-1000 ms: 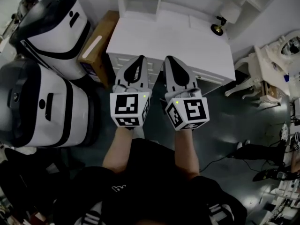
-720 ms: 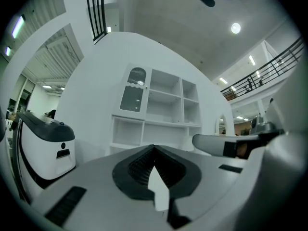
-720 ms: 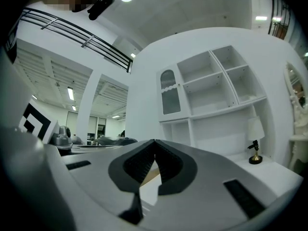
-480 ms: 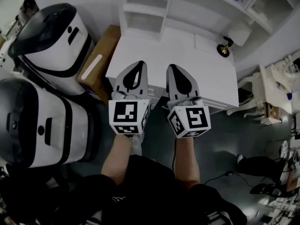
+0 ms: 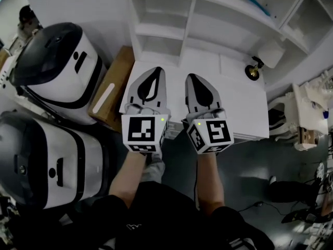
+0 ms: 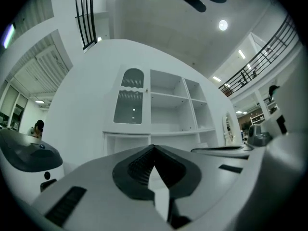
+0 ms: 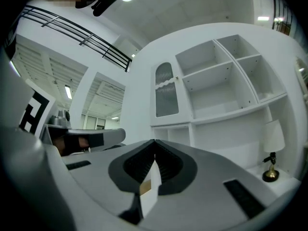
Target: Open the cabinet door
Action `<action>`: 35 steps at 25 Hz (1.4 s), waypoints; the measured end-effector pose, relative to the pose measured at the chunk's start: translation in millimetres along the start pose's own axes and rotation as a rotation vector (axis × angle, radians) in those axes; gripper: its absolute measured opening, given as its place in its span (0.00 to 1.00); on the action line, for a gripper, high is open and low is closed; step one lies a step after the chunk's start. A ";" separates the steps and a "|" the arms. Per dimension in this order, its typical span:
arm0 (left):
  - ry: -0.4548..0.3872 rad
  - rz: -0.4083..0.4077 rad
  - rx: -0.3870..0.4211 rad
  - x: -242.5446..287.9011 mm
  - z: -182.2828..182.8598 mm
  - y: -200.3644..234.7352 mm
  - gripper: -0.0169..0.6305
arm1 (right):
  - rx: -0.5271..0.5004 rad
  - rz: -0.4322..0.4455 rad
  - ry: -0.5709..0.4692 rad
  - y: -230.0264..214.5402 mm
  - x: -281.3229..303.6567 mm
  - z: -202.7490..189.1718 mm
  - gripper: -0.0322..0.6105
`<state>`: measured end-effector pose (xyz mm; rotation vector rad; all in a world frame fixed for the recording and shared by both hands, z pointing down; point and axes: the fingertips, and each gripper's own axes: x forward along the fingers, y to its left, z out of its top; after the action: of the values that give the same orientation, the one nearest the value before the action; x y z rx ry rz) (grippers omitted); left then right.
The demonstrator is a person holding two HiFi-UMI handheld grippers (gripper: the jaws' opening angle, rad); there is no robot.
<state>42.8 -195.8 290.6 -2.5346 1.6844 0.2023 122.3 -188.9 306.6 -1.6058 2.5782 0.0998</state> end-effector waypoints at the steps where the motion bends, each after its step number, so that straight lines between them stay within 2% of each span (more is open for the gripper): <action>1: -0.010 -0.013 0.009 11.1 4.9 1.6 0.03 | -0.006 -0.002 -0.001 -4.7 9.4 2.2 0.08; 6: -0.038 -0.062 0.057 60.1 23.6 18.0 0.03 | -0.027 -0.021 -0.023 -22.2 60.8 18.8 0.08; 13: -0.068 -0.096 0.027 111.7 37.9 48.9 0.03 | -0.074 -0.044 -0.044 -35.3 117.8 37.4 0.08; 21: -0.074 -0.118 -0.011 130.0 33.7 67.8 0.03 | -0.119 -0.064 -0.060 -39.0 145.2 47.8 0.08; 26: -0.091 -0.131 -0.009 135.8 37.7 66.6 0.03 | -0.103 -0.117 -0.101 -53.0 152.2 58.3 0.08; 35: -0.105 -0.109 0.011 160.3 41.8 64.9 0.03 | -0.073 -0.060 -0.147 -81.5 186.1 72.0 0.09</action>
<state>41.8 -360.5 223.4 -2.5509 1.5011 0.3101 117.7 -382.7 212.4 -1.6326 2.4411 0.2987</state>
